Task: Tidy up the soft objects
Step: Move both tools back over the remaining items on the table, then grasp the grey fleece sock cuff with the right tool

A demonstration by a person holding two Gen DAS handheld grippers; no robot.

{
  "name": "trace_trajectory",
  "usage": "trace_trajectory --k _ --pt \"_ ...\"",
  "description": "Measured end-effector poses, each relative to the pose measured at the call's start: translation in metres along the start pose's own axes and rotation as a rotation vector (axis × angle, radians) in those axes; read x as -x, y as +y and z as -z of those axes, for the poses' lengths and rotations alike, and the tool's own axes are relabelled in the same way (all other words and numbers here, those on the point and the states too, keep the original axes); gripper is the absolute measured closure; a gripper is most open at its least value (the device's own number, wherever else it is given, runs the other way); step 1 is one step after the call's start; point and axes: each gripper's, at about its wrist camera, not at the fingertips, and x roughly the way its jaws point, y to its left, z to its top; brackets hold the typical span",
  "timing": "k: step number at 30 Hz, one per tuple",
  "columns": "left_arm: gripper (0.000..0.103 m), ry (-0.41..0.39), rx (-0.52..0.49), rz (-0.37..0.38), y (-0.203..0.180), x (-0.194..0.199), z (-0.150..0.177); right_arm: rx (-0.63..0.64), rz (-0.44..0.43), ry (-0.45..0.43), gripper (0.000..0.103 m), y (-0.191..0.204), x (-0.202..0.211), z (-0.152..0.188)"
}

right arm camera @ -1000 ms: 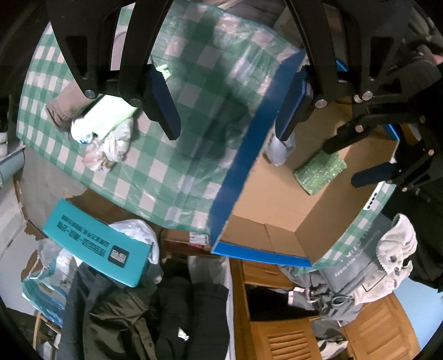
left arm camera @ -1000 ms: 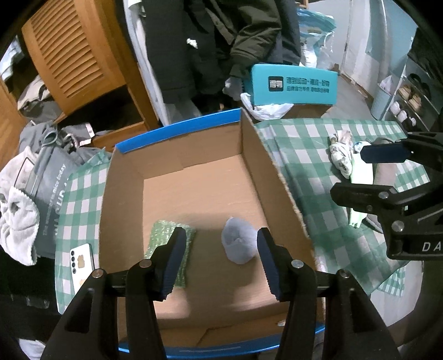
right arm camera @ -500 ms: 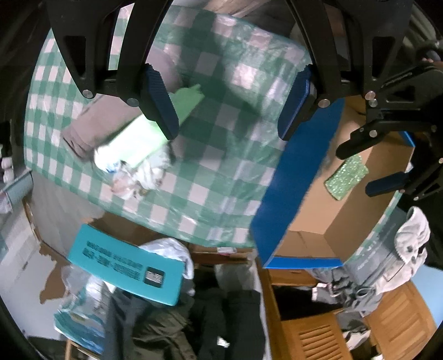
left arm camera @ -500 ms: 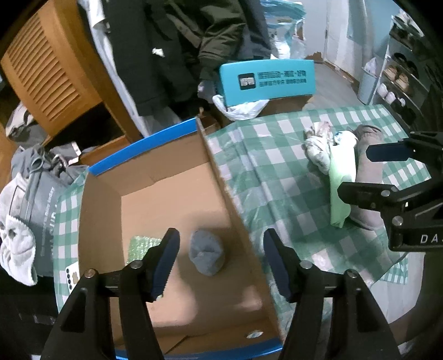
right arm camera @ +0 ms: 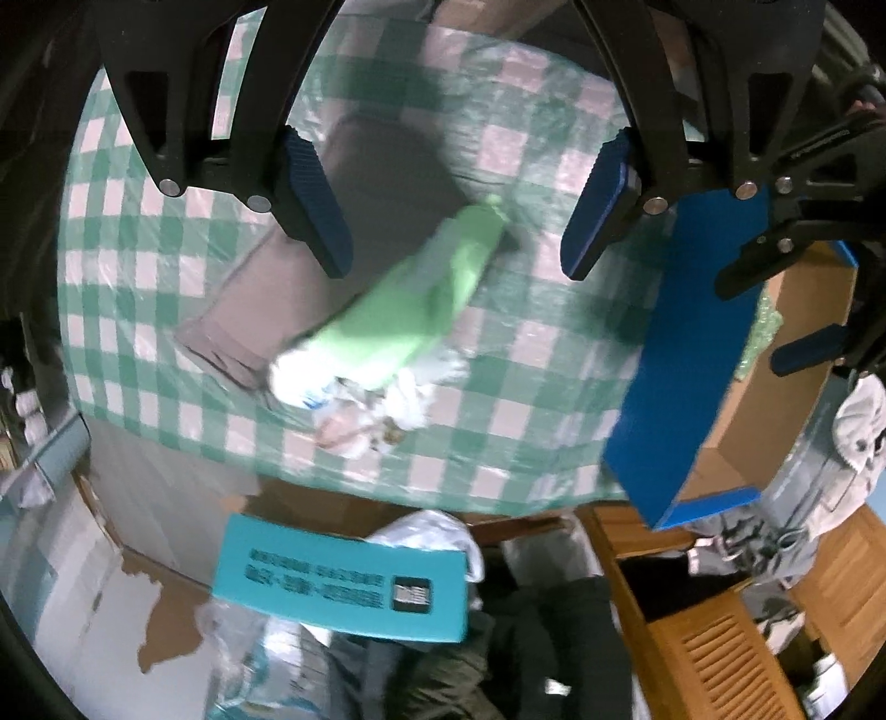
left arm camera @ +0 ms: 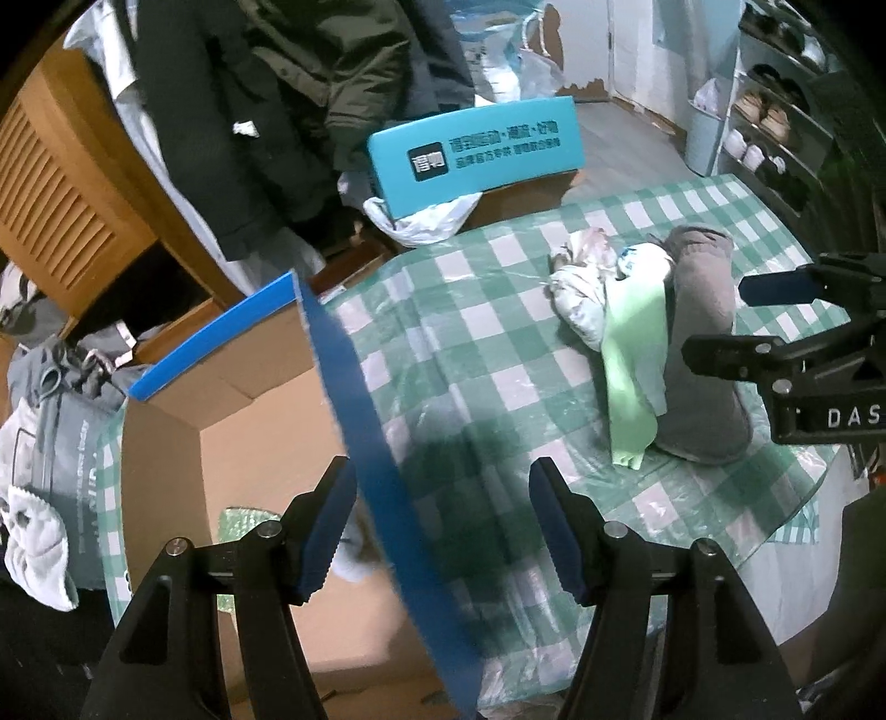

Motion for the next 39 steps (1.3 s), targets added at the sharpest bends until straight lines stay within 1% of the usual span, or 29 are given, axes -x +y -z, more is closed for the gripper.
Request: trace_trajectory --k 7,12,21,25,33,37,38,39 --pt "0.037 0.025 0.007 0.025 -0.013 -0.015 -0.009 -0.041 0.063 0.008 0.022 -0.031 -0.003 0.006" --pt "0.037 0.031 -0.002 0.015 -0.022 -0.03 -0.019 -0.097 0.091 0.035 0.022 -0.053 -0.011 0.009" --pt "0.037 0.066 -0.002 0.049 -0.034 -0.059 -0.034 -0.286 0.091 0.07 0.022 -0.088 -0.039 0.001" --pt "0.037 0.089 -0.004 0.068 -0.038 -0.072 -0.039 -0.347 0.104 0.093 0.022 -0.097 -0.054 -0.002" --pt "0.037 0.124 -0.012 0.102 -0.043 -0.093 -0.047 -0.372 0.116 0.142 0.021 -0.103 -0.081 -0.002" --pt "0.037 0.14 -0.028 0.113 -0.049 -0.1 -0.049 -0.393 0.096 0.16 0.022 -0.111 -0.089 0.006" --pt "0.037 0.144 -0.034 0.117 -0.052 -0.101 -0.049 -0.401 0.089 0.164 0.023 -0.112 -0.089 0.008" --pt "0.037 0.144 -0.038 0.118 -0.053 -0.101 -0.049 -0.407 0.08 0.163 0.029 -0.115 -0.088 0.01"
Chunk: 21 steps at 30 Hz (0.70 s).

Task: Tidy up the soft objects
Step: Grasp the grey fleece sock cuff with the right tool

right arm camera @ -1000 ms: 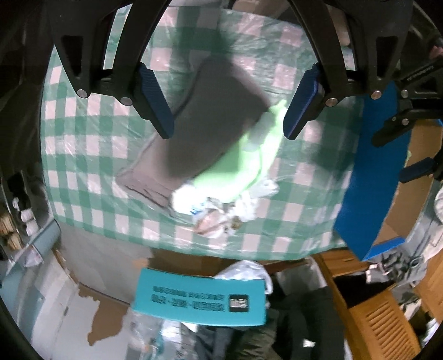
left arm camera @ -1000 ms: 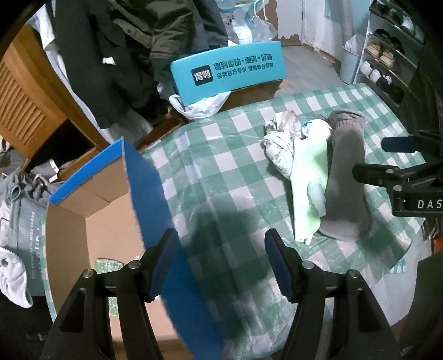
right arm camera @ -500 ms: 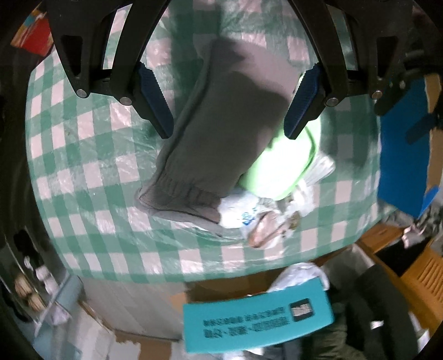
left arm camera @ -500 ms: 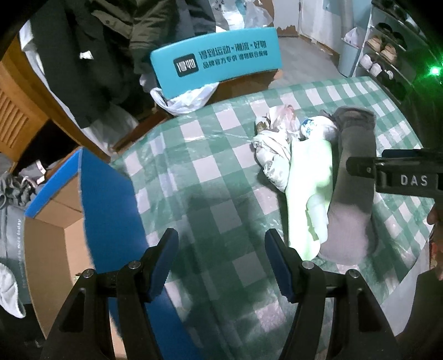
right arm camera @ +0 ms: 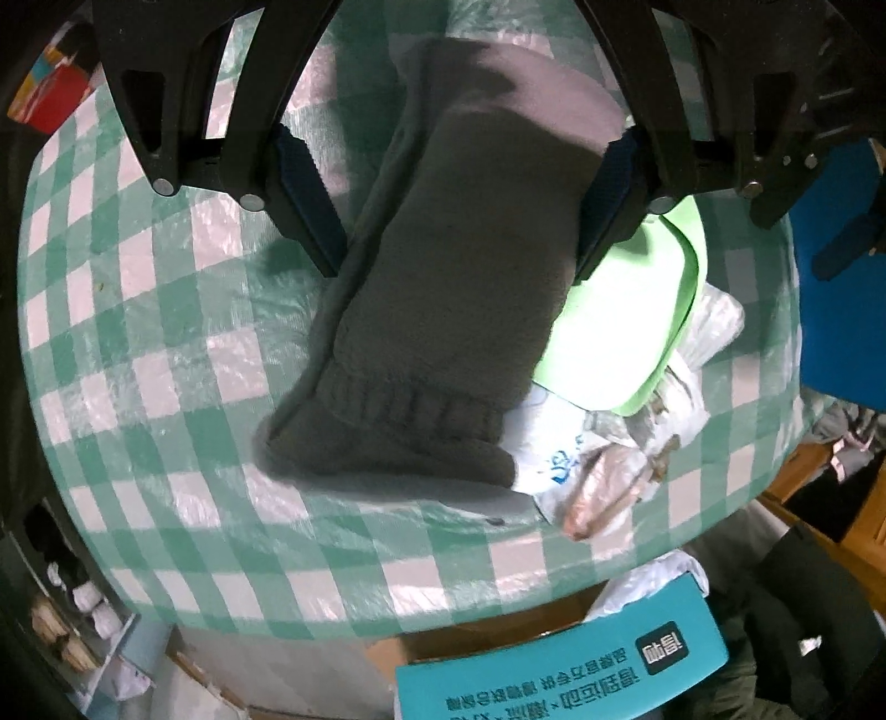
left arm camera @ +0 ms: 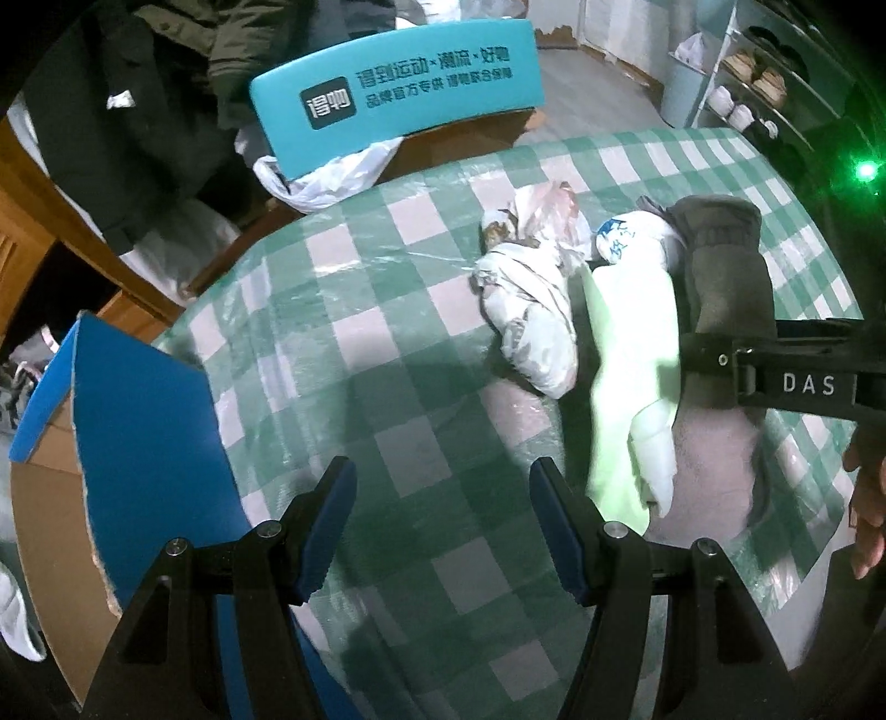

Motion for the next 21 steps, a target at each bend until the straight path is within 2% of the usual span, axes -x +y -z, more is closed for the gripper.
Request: trace_trajectory --k 1,4,8,12,21 --pt "0.037 -0.001 -0.005 0.0 -0.002 0.0 0.0 -0.016 0.002 -0.007 0.037 -0.002 0.001 0.001" --pt "0.037 -0.001 -0.016 -0.002 -0.005 0.0 0.001 -0.015 -0.019 -0.007 0.05 -0.007 0.006 0.005" --pt "0.037 0.005 -0.018 -0.008 -0.007 0.002 0.004 -0.015 -0.048 -0.005 0.055 -0.009 0.012 0.01" --pt "0.037 0.002 -0.019 -0.013 -0.009 0.006 0.005 0.014 -0.049 -0.012 0.068 -0.008 0.019 0.015" --pt "0.037 -0.012 -0.048 -0.02 -0.027 0.018 0.007 0.071 -0.025 -0.073 0.07 -0.018 0.05 0.025"
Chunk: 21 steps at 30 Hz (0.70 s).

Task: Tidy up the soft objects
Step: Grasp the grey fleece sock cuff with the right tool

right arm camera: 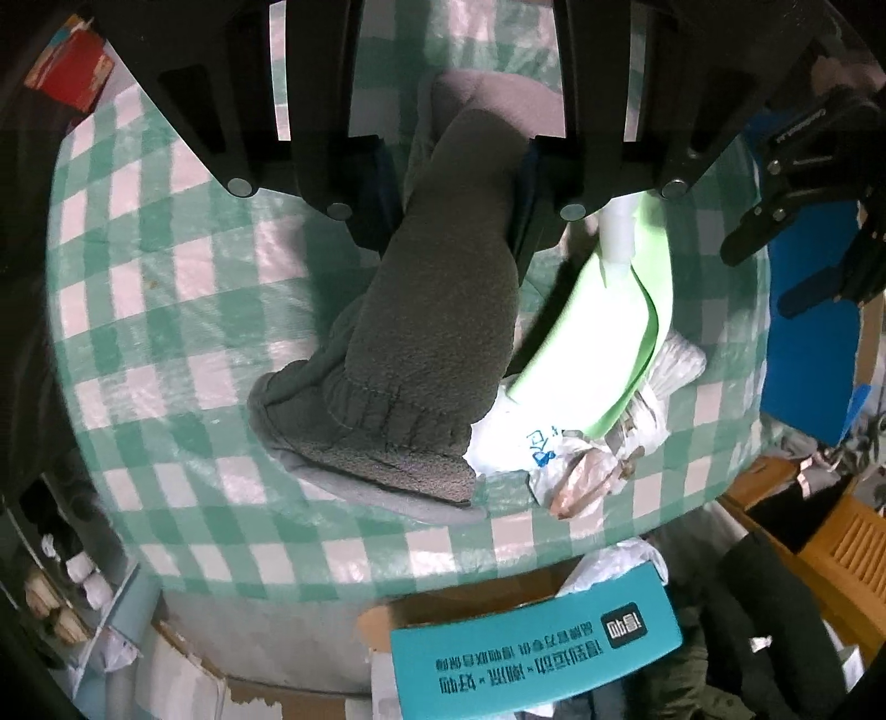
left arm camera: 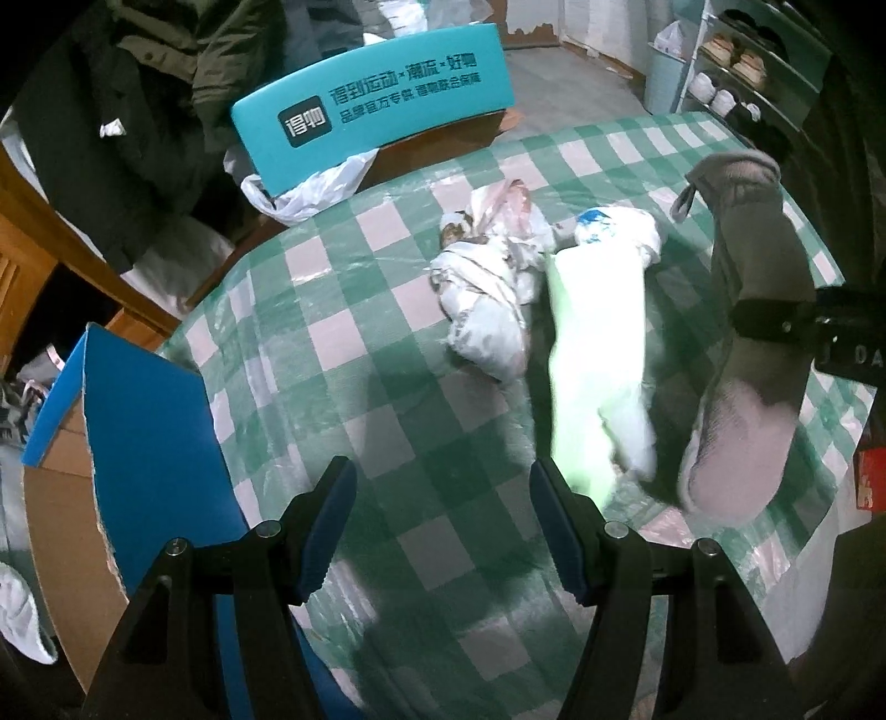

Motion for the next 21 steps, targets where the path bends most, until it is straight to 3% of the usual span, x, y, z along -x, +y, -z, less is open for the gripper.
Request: trace_trajectory --k 8,16,21 --pt "0.036 0.019 -0.014 0.011 -0.015 0.001 0.002 0.072 0.055 0.013 0.07 -0.013 0.014 0.004" --pt "0.036 0.046 0.013 0.028 -0.021 -0.009 -0.002 0.104 0.092 0.07 0.07 -0.023 0.0 0.012" --pt "0.035 0.056 0.07 0.084 -0.016 -0.02 -0.011 0.103 0.073 0.082 0.053 -0.021 -0.013 0.015"
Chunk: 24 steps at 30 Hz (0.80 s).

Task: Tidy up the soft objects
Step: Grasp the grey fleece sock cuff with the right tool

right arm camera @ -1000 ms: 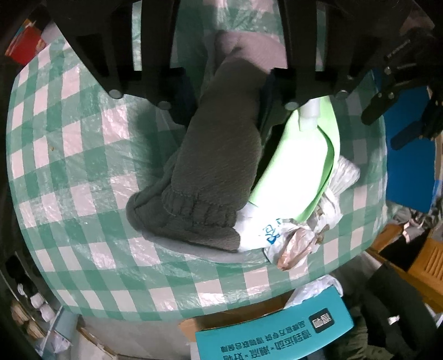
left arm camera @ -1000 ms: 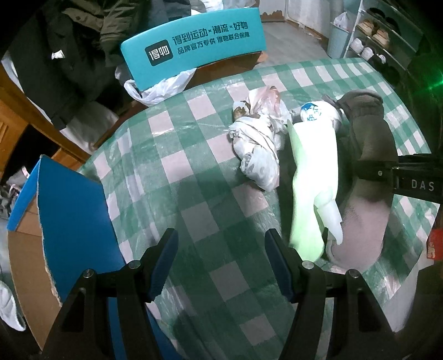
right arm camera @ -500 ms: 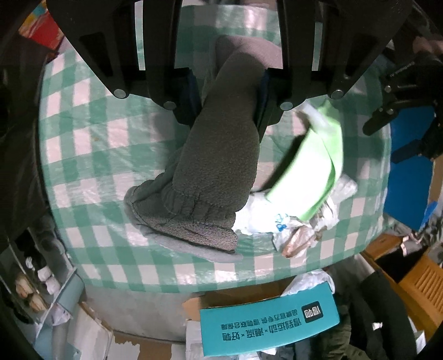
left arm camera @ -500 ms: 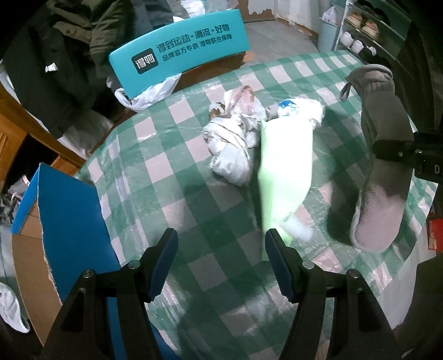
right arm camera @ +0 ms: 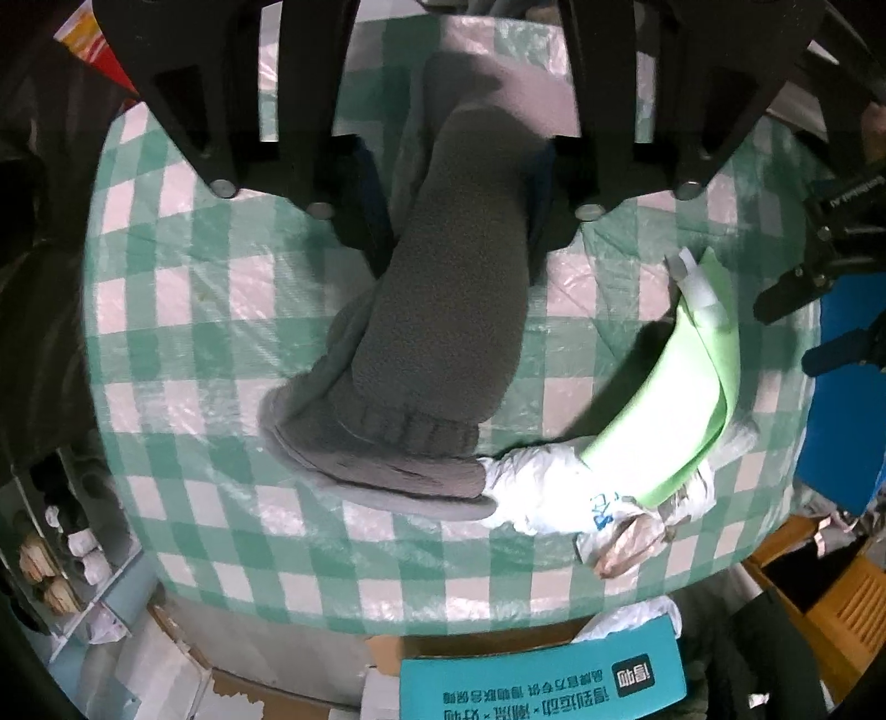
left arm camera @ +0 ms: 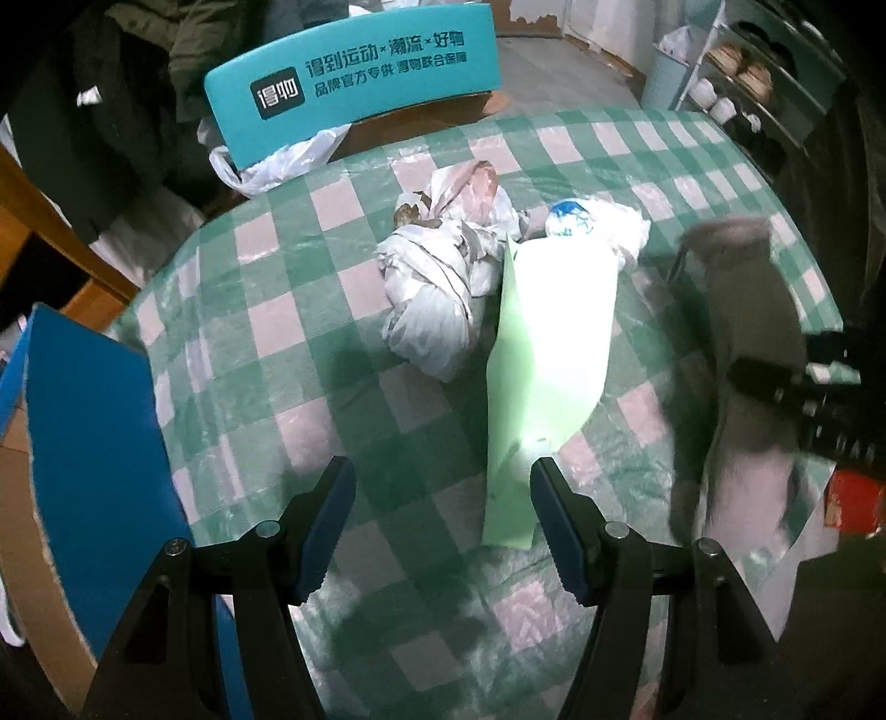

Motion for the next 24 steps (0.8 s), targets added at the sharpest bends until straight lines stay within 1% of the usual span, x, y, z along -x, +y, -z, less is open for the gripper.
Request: trace_trajectory --k 1,2,4,6,8,11,14,20,21,22,23,24 --pt "0.032 0.007 0.011 -0.001 0.001 -0.003 -0.001 -0.004 -0.003 0.002 0.048 0.0 -0.002 0.0" --pt "0.029 0.01 0.02 0.001 0.001 -0.004 -0.002 -0.007 -0.004 0.008 0.046 0.0 -0.005 0.0" --pt "0.028 0.022 0.037 0.018 0.0 -0.007 0.0 -0.012 -0.004 0.008 0.04 0.001 -0.006 0.001" --pt "0.028 0.039 0.045 0.031 -0.004 -0.01 0.002 -0.019 -0.002 0.001 0.038 -0.002 -0.006 0.001" --pt "0.028 0.038 0.052 0.028 -0.008 -0.01 0.005 -0.025 -0.004 0.0 0.037 -0.003 -0.007 0.001" --pt "0.028 0.051 0.038 0.046 -0.02 -0.013 0.009 -0.031 -0.01 -0.003 0.037 -0.003 -0.007 0.001" --pt "0.028 0.055 0.033 0.039 -0.027 -0.019 0.007 -0.029 -0.012 -0.004 0.037 -0.004 -0.007 0.002" --pt "0.029 0.076 0.052 0.061 -0.028 -0.035 0.003 -0.037 -0.017 0.0 0.035 -0.007 -0.008 0.005" --pt "0.029 0.077 0.051 0.061 -0.028 -0.037 0.002 -0.039 -0.018 0.002 0.034 -0.007 -0.009 0.005" --pt "0.034 0.077 0.05 0.059 -0.027 -0.04 0.002 -0.042 -0.017 0.003 0.034 -0.007 -0.009 0.006" --pt "0.043 0.08 0.047 0.056 -0.028 -0.042 0.002 -0.043 -0.018 0.004 0.033 -0.008 -0.01 0.006" --pt "0.047 0.084 0.046 0.058 -0.028 -0.044 0.002 -0.043 -0.019 0.005 0.033 -0.008 -0.01 0.006"
